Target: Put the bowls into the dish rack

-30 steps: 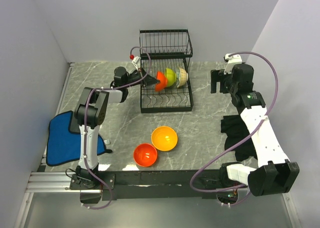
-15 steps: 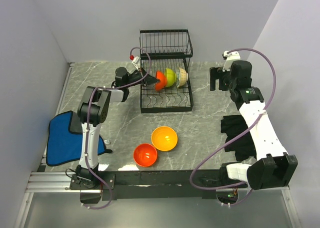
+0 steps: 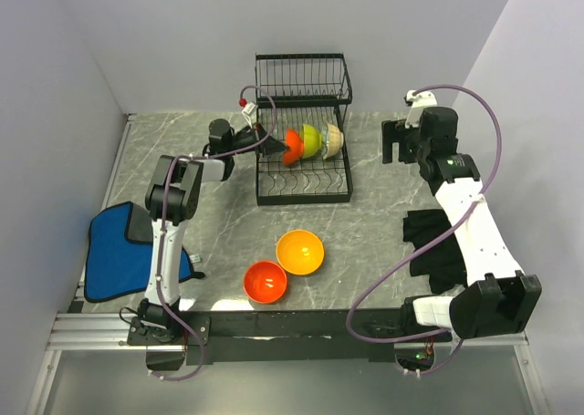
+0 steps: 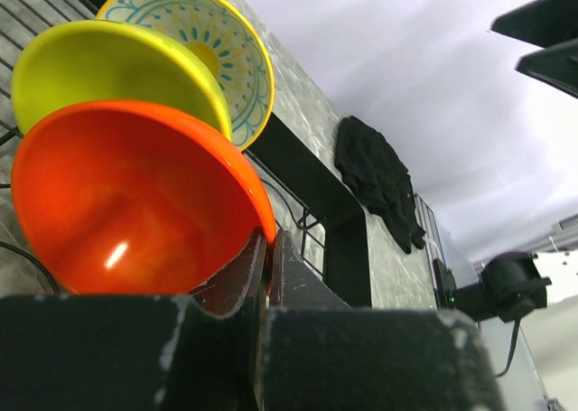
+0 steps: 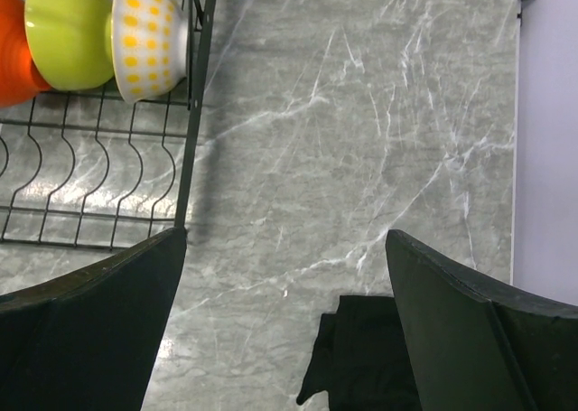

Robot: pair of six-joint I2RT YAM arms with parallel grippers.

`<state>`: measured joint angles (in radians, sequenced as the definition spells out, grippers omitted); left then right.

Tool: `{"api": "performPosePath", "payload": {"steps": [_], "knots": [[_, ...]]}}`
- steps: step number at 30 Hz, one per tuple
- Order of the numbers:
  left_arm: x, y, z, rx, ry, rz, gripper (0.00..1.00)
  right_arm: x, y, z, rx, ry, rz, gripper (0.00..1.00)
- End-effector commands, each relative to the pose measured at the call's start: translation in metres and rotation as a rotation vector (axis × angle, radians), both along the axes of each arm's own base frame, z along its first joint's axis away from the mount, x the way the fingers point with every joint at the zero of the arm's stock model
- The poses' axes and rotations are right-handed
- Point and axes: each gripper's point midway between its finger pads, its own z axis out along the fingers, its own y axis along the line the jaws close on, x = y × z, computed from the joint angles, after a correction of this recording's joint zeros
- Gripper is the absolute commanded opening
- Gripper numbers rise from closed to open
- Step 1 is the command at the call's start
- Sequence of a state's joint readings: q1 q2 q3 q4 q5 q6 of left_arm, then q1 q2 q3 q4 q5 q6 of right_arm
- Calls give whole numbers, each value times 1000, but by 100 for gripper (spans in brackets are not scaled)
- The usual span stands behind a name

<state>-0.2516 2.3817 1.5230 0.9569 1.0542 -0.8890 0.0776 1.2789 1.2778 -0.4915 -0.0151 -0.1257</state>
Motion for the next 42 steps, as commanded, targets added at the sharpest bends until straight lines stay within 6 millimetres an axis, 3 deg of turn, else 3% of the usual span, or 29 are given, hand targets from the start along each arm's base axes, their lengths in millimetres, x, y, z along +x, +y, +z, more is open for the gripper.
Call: {"api": "performPosePath", "payload": {"steps": [1, 10, 15, 23, 24, 27, 30, 42], "knots": [[-1, -2, -7, -16, -11, -38, 1, 6, -2, 17, -12, -36, -3, 100], [21, 9, -18, -39, 37, 101, 1, 16, 10, 22, -40, -25, 24, 100], [22, 15, -25, -97, 104, 132, 1, 21, 26, 21, -68, -21, 68, 100], [30, 21, -43, -29, 120, 171, 1, 24, 48, 20, -94, -16, 123, 100], [29, 21, -43, -29, 108, 161, 6, 25, 48, 21, -97, -21, 119, 100], [26, 18, -38, -26, 75, 135, 23, 26, 51, 22, -99, -23, 124, 100], [23, 19, -24, -31, 22, 121, 30, 26, 51, 19, -101, -20, 123, 100], [16, 25, 24, 5, -118, 142, 40, 16, 48, 22, -102, -46, 118, 100]]}}
